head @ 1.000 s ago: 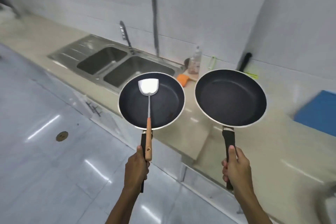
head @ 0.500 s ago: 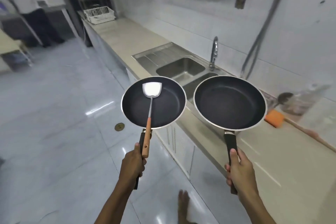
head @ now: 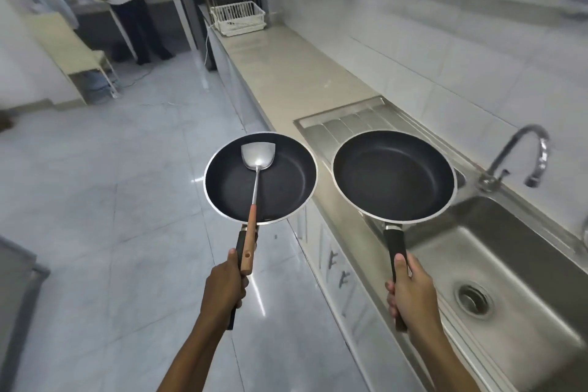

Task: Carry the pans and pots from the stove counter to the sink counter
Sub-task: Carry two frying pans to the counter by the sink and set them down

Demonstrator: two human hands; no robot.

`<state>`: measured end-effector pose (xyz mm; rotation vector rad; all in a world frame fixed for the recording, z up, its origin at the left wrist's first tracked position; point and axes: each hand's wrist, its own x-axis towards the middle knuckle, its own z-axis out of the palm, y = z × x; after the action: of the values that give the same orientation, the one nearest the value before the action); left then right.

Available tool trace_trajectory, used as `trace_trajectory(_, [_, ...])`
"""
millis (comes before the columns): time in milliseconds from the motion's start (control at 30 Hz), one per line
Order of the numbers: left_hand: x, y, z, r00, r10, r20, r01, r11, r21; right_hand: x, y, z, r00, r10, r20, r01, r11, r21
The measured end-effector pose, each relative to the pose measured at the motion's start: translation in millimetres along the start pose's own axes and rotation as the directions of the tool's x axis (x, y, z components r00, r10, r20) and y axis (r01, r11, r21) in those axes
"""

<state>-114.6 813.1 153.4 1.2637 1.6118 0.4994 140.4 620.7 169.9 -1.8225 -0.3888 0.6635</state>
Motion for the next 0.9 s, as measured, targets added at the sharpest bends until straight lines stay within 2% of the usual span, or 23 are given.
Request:
trace_trajectory(267, [195,81,-13,0.998,0.064,0.006,-0.064,0.998,-0.001,140,-62,146,1.000,-0.014,0.006,0.014,1.000,-0.018])
trace_trajectory(600, [442,217,-55,0.993,0.071,0.094,-0.075,0.996,0.038,295,-155,325,0.993,0.056,-0.107,-0.056,0.998,0.007])
trace_trajectory(900, [661,331,-25,0.973,0.134,0.189,-0.152,0.985,0.084,471,-201,455,0.976,0.113,-0.186,-0.099,0.992,0.080])
